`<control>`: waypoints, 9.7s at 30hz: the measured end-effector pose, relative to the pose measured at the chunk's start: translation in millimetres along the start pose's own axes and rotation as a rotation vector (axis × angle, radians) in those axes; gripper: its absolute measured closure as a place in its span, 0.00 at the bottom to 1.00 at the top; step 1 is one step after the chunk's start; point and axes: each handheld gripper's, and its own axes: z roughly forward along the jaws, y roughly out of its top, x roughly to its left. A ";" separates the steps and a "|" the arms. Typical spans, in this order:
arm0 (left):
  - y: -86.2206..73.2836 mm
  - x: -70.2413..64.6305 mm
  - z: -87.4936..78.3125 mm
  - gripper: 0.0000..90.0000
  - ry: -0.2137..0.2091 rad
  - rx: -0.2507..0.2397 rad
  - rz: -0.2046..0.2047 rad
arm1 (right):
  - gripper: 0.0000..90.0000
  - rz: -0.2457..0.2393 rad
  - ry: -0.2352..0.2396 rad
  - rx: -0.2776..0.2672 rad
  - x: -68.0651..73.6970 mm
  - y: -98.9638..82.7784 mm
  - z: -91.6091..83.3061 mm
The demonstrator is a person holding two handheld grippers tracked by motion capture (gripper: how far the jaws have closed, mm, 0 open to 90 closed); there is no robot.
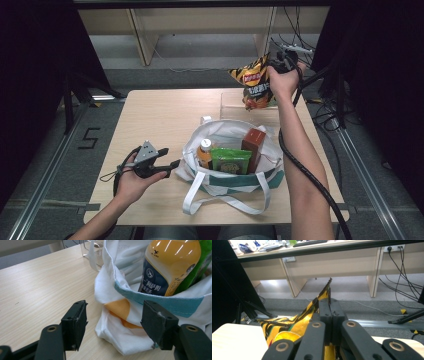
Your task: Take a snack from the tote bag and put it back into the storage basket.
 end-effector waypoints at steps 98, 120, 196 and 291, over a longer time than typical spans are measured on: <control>-3.5 0.4 2.1 0.40 -0.005 0.019 -0.001 | 1.00 0.119 0.064 0.041 -27.0 -20.6 29.2; -3.8 -0.1 1.7 0.40 -0.003 0.021 0.001 | 1.00 0.168 0.122 0.034 -13.8 -18.2 39.5; -2.4 -3.2 -0.4 0.39 0.010 0.008 0.002 | 0.53 0.044 0.106 0.124 -13.0 -61.2 -101.5; -0.2 -6.6 1.5 0.39 -0.004 0.012 0.023 | 0.30 -0.220 0.443 0.095 55.0 -137.1 -170.8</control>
